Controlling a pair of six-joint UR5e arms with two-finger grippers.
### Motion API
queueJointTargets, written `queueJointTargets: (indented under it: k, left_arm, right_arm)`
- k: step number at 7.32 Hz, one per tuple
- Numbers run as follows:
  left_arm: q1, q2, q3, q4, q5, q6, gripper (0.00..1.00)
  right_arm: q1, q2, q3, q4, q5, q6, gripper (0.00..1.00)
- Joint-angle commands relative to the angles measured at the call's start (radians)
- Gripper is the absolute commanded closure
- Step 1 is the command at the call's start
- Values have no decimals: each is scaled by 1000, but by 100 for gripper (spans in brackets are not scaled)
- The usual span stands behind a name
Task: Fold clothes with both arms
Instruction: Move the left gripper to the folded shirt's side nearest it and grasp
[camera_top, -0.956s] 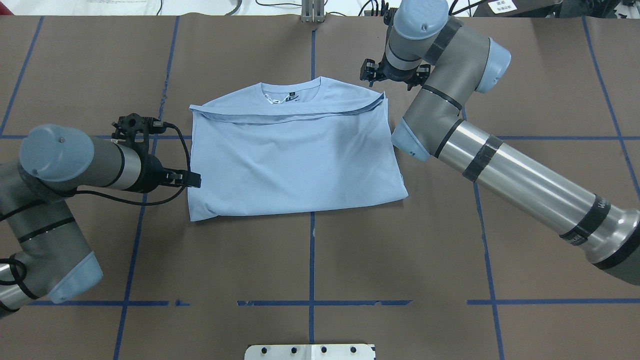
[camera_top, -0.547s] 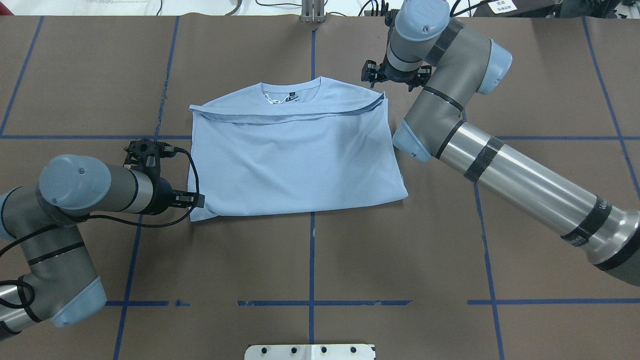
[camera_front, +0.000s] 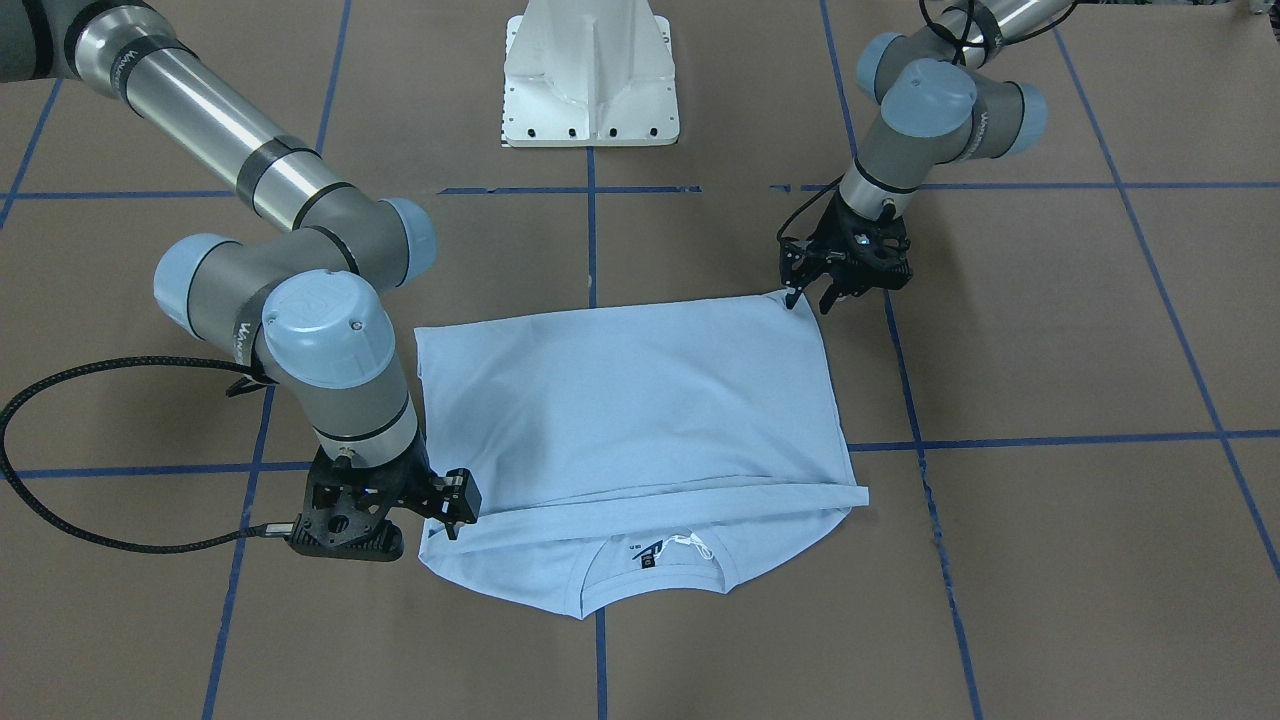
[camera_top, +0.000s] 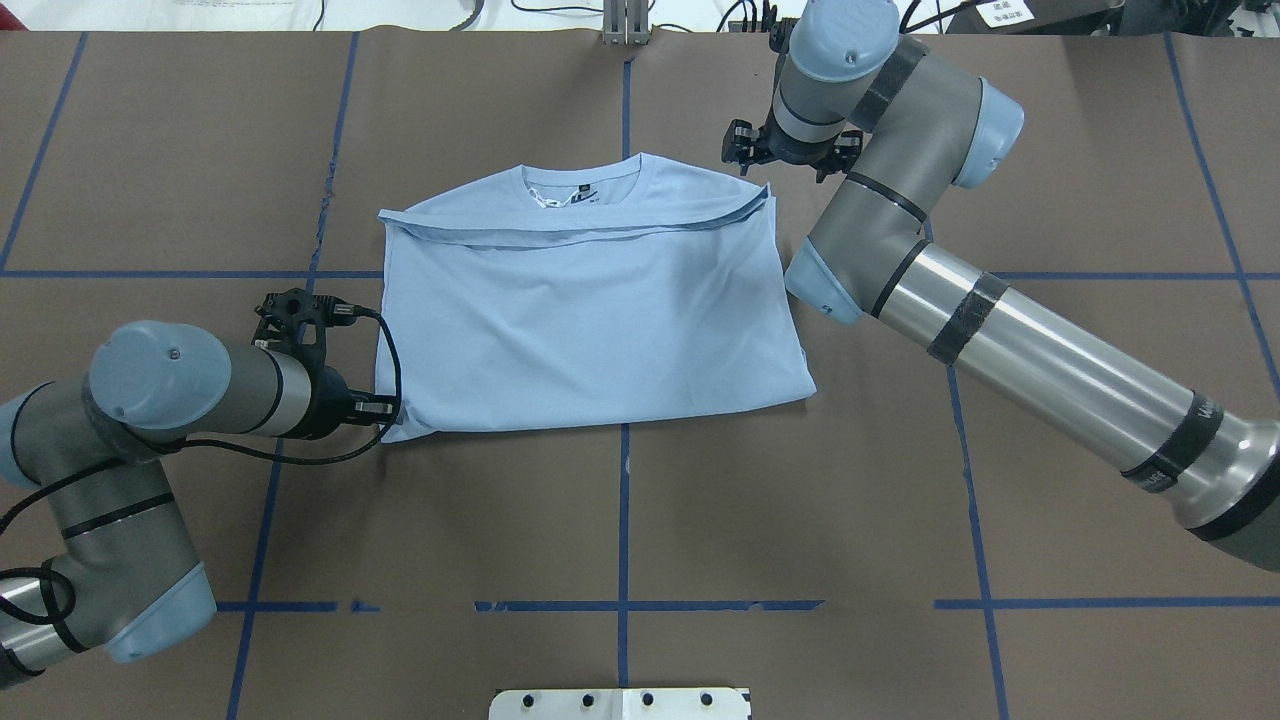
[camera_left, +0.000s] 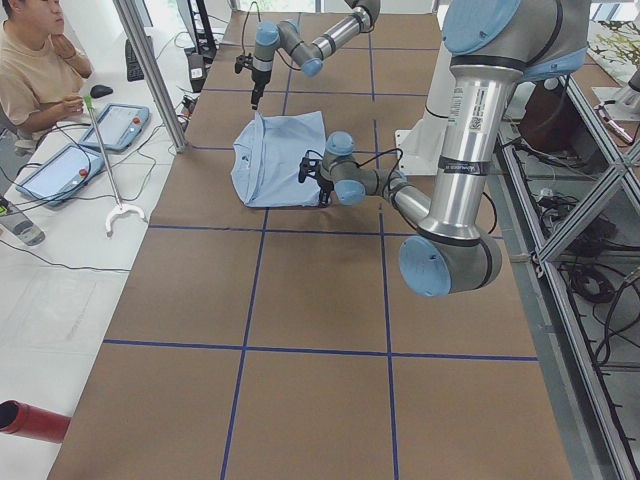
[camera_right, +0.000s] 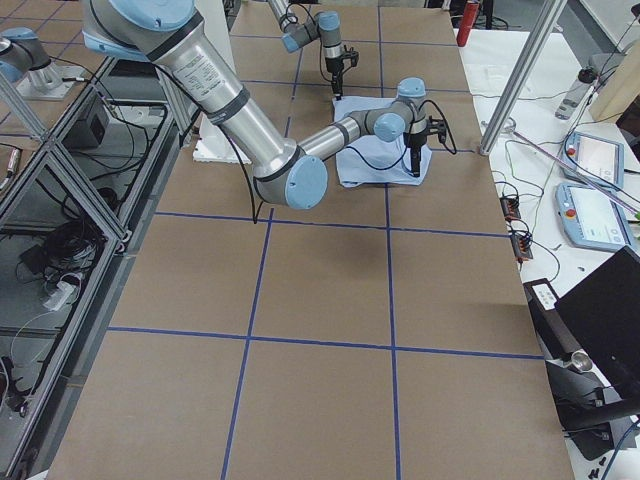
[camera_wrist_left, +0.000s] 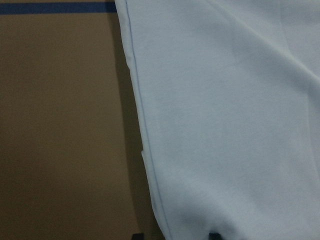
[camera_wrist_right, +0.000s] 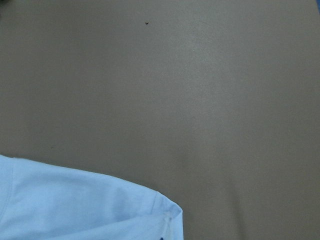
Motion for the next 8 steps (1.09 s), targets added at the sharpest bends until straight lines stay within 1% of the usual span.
queueJointTargets:
  k: [1, 2, 3, 4, 5, 6, 7, 8]
  left_arm:
    - [6, 1, 1, -1, 0, -1, 67]
    - [12, 1, 1, -1, 0, -1, 81]
    - [14, 1, -2, -1, -1, -1, 100]
    - [12, 2, -6, 0, 0, 7, 100]
    - [9, 27, -28, 2, -13, 27, 100]
    - [-3, 69, -55, 2, -12, 136, 100]
    - [-61, 82, -40, 5, -7, 236, 100]
    - [-130, 73, 9, 5, -9, 324, 100]
  right_arm:
    - [0, -1, 0, 0, 0, 0, 0]
    - [0, 1, 0, 0, 0, 0, 0]
    - [0, -1, 0, 0, 0, 0, 0]
    - [0, -1, 0, 0, 0, 0, 0]
    - [0, -1, 0, 0, 0, 2, 0]
    - [-2, 1, -1, 0, 0, 3, 0]
    - [-2, 1, 0, 0, 0, 8, 0]
    - [-3, 1, 0, 0, 0, 11, 0]
